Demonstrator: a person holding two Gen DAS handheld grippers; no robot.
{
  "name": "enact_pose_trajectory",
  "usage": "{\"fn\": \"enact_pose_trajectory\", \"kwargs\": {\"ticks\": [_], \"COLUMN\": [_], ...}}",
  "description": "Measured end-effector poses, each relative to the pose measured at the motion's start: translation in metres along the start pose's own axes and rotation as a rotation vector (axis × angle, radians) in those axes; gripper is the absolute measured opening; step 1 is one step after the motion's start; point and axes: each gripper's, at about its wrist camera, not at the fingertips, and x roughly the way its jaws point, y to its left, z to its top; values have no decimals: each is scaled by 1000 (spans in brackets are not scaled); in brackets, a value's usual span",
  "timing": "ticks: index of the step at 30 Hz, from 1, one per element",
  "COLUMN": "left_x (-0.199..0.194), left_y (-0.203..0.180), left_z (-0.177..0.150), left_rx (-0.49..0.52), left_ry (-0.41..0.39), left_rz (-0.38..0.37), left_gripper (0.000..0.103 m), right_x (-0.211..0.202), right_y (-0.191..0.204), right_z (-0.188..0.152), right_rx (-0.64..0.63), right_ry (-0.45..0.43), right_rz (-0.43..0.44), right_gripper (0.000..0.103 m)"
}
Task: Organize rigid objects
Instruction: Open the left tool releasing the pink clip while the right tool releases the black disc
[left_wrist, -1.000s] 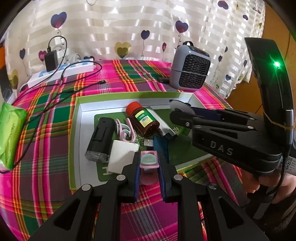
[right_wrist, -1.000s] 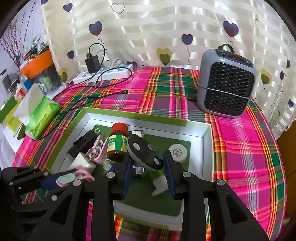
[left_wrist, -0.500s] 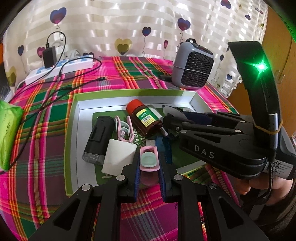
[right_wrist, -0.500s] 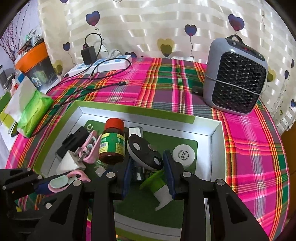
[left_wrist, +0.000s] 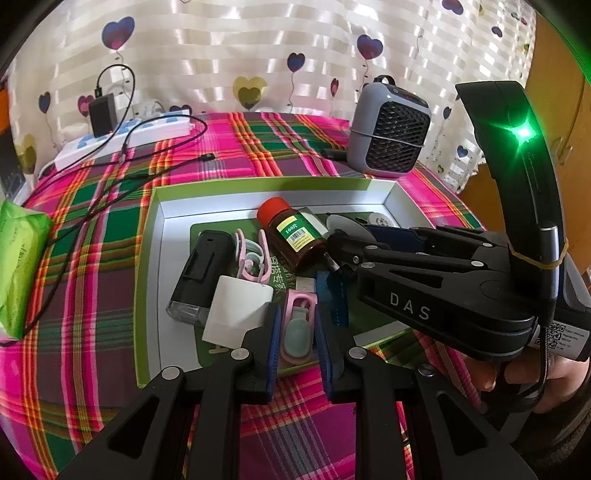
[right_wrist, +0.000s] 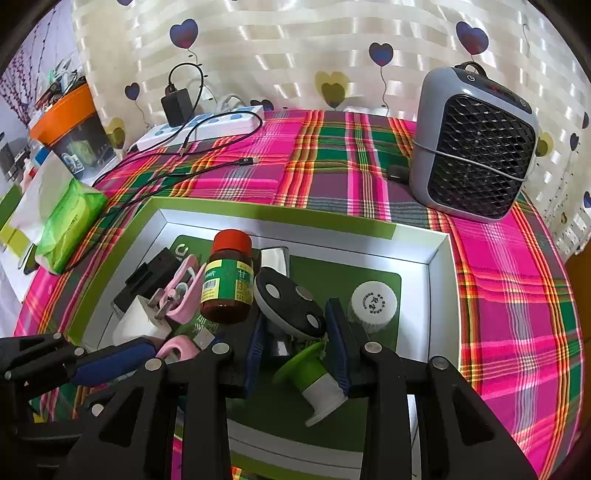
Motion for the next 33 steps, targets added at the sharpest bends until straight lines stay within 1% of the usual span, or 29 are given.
{"fn": "enact_pose_trajectory", "kwargs": {"ticks": [4, 8, 12, 13, 19, 22, 26, 29, 31, 32, 33], "left_x": [-1, -4, -9, -10, -24, -32, -44, -52, -58, -60, -61], "left_y": [0, 0, 0, -1, -3, -5, -6, -8, -9, -10, -10], "left_z": [-1, -2, -4, -4, -9, -14, -22, -28, -35, -38, -41], "left_rx": [0, 0, -1, -1, -10, -13, -24, -27, -28, -32, -37], "left_ry": [-2, -4, -9, -10, -21, -32, -40, -56, -65, -65, -63], "left_rz": [9, 22, 29, 32, 52, 78, 108, 153, 162, 164, 164], "left_gripper": [19, 25, 26, 26, 28, 28, 28, 28, 28, 28, 28], "right_x": [0, -3, -7, -8, -23, -34, -50, -60, -68, -70, -74], "right_y": [0, 0, 2, 3, 10, 13, 16, 20, 23, 25, 26], "right_z": [-1, -3, -4, -5, -11, -15, -24, -35, -44, -47, -52], "right_rx": [11, 13, 14, 15, 12, 16, 33, 39, 43, 44, 45], "right_ry": [0, -1, -11, -13, -34, -53, -75, -79, -86, -87, -88], "right_rz": [1, 5, 8, 8, 17, 15, 5, 0, 0, -13, -43], "right_gripper": [34, 35, 43, 43, 43, 43, 43, 43, 43, 43, 43]}}
